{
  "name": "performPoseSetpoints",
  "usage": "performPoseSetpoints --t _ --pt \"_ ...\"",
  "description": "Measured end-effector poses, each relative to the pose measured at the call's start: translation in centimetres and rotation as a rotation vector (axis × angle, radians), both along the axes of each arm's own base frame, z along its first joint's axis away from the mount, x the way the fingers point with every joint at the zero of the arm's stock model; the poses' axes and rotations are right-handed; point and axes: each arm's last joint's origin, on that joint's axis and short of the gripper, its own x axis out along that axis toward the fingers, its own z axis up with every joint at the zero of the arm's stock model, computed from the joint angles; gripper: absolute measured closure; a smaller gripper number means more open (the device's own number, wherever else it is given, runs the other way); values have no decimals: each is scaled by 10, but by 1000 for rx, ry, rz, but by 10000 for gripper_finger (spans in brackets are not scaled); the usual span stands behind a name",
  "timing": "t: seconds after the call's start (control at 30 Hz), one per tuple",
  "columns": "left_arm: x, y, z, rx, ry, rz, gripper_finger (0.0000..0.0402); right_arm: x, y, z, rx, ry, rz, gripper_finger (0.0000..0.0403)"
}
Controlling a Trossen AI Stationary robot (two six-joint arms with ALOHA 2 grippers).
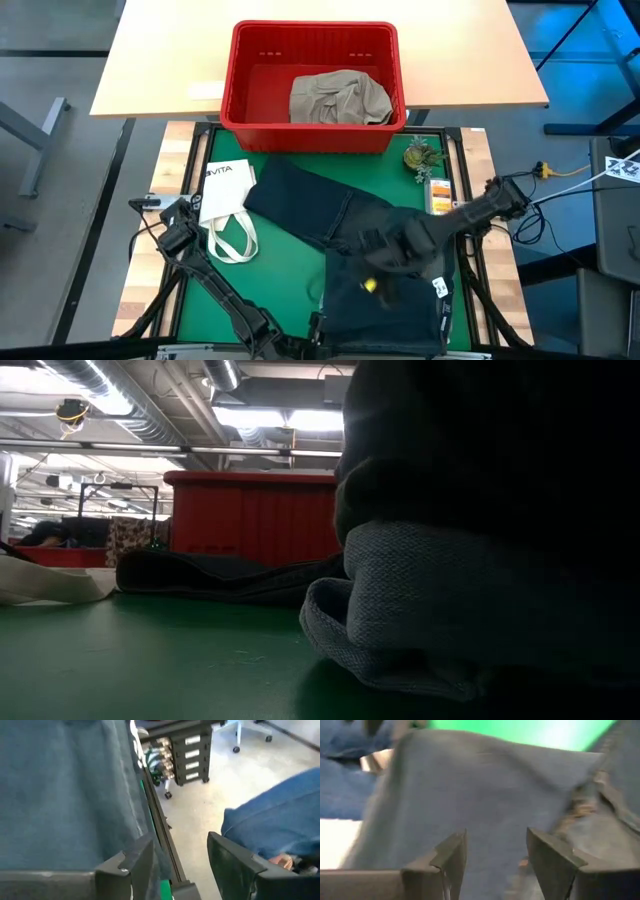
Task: Fold Laundry from Bin
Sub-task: Fold the dark blue jeans
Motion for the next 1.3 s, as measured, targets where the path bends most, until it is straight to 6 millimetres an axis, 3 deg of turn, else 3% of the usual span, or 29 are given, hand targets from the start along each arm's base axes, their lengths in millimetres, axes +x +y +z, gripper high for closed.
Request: performPoseSetpoints --t 0.17,0.37,0.67,0.93,1.13,1.3 --pt "7 21 22 24 4 33 236 -17 57 0 -35 -7 124 198" --pt "21 52 34 107 30 57 248 -51 119 0 -127 -55 121 198" --pt "62 115 35 136 39 103 249 -93 184 -14 -200 -262 57 198" --pt "83 159 34 80 72 112 249 -102 203 -43 -161 -320 63 198" --pt "90 175 34 50 86 99 249 -111 194 -66 -240 -221 47 198" --pt "92 181 34 33 93 83 249 -119 188 -72 -230 -94 -11 198"
